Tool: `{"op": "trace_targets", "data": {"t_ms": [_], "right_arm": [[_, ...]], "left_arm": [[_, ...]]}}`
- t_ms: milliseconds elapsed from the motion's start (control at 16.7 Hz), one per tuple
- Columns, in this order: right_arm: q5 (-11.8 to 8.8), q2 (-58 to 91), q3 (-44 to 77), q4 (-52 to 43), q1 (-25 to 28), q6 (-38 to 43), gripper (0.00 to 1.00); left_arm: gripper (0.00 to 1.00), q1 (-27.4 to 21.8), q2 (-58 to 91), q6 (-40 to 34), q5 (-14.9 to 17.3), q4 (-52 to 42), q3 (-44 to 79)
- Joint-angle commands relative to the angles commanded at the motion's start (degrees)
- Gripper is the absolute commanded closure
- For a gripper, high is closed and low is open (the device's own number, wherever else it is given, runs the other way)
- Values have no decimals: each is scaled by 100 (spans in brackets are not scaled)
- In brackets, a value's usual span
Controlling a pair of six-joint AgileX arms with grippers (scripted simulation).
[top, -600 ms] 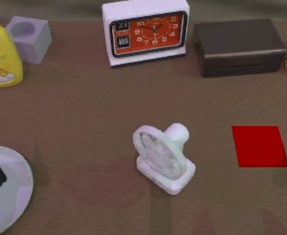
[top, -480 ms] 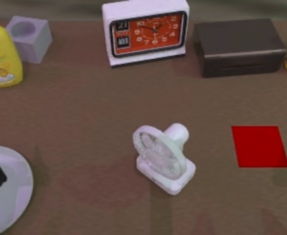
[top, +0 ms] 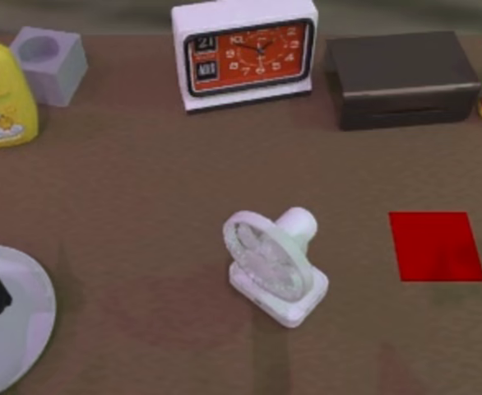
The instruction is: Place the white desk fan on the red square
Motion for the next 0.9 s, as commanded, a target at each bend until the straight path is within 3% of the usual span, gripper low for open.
{"op": "trace_targets", "data": {"t_ms": [900], "right_arm": [[23, 8610, 8445, -5833, 3133, -17, 0]], "left_arm": [[0, 0, 0, 0, 0, 0, 0]]}}
